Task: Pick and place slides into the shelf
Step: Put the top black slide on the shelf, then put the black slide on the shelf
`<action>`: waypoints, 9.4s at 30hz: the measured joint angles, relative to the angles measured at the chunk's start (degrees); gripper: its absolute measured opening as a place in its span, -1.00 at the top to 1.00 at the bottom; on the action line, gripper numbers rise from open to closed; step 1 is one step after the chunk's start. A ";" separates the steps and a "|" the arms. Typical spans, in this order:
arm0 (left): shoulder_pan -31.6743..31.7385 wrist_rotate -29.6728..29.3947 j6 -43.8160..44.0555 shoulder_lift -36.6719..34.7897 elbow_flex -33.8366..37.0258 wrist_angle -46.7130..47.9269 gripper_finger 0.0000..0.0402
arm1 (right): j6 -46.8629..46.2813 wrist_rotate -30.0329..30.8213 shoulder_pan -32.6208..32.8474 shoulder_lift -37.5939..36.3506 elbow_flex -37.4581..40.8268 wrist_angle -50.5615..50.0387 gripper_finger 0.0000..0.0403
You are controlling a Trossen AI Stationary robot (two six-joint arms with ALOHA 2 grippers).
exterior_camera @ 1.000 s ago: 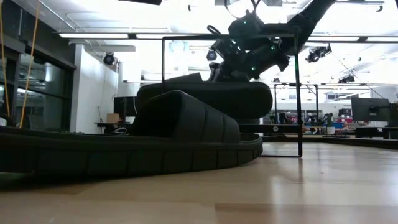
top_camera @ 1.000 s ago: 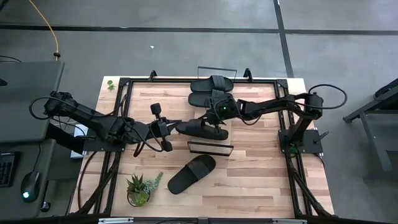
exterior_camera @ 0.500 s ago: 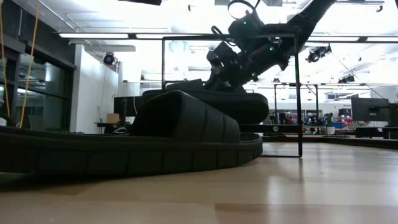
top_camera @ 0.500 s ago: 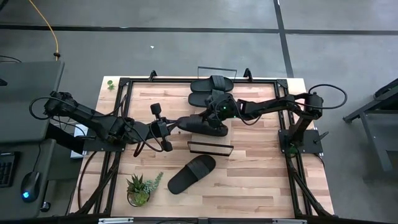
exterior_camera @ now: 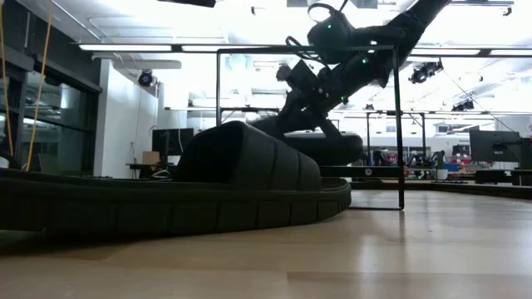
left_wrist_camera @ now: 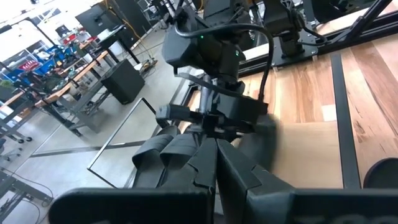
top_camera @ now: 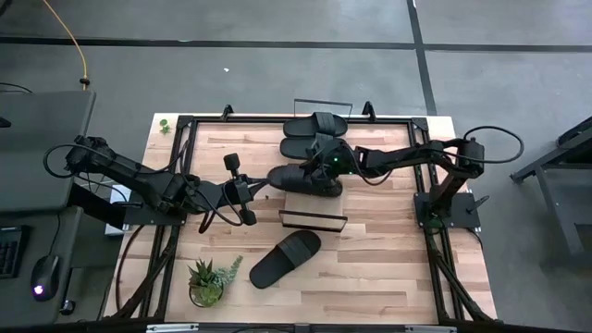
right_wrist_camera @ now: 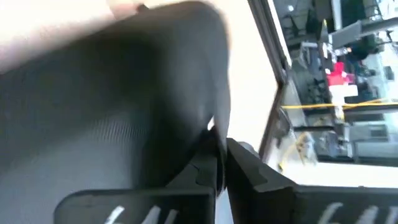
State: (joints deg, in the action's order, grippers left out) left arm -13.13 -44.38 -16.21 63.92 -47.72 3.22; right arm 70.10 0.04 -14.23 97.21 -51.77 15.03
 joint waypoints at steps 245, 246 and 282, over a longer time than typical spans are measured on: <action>-9.73 17.80 -15.51 37.58 -1.29 -15.71 0.93 | -84.62 25.39 37.05 -11.34 -20.24 -43.91 0.19; -9.73 17.79 -15.51 37.58 -1.29 -15.76 0.95 | -84.62 25.39 37.04 -11.34 -20.24 -43.93 0.19; -21.05 -14.43 -7.95 37.58 -22.01 21.09 0.98 | -84.61 39.50 37.04 -11.34 -20.24 -44.36 0.19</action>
State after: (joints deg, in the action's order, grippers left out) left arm -34.18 -58.81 -24.15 101.49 -69.74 24.31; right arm -14.51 39.54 22.81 85.86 -72.01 -29.33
